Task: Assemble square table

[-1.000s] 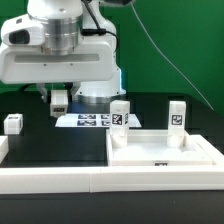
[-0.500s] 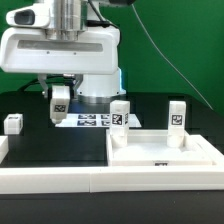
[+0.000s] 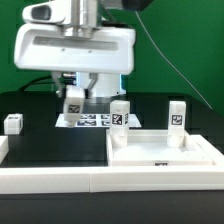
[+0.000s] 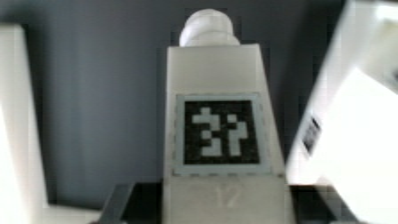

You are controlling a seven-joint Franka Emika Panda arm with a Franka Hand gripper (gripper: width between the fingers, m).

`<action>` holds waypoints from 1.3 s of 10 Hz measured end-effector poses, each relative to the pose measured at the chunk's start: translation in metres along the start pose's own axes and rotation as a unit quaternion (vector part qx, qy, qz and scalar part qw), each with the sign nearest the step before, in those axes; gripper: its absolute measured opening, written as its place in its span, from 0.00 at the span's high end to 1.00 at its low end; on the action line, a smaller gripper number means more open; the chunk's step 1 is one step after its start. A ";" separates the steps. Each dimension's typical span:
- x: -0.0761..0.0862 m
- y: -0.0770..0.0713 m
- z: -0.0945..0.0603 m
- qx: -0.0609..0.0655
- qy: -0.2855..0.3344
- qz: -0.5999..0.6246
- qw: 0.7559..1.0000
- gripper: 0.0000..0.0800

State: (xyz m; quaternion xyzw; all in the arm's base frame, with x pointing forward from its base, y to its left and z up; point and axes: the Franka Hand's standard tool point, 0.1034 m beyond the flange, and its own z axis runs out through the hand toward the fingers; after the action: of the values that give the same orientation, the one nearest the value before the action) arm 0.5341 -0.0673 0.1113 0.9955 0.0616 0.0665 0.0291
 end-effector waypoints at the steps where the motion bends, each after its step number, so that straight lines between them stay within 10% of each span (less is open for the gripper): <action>1: 0.016 0.003 -0.002 0.000 0.008 -0.028 1.000 0.64; 8: 0.033 0.006 -0.009 -0.042 0.112 -0.031 0.992 0.64; 10: 0.045 -0.016 -0.010 -0.015 0.101 0.005 0.995 0.64; 13: 0.044 -0.012 -0.008 -0.020 0.103 -0.001 0.994 0.64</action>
Offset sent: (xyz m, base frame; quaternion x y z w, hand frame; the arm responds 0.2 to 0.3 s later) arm 0.0000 0.0000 0.0000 0.0000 0.0000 0.0000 1.0000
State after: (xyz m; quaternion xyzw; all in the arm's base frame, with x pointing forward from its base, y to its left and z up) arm 0.5747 -0.0496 0.1239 0.9825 0.0641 0.1698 0.0426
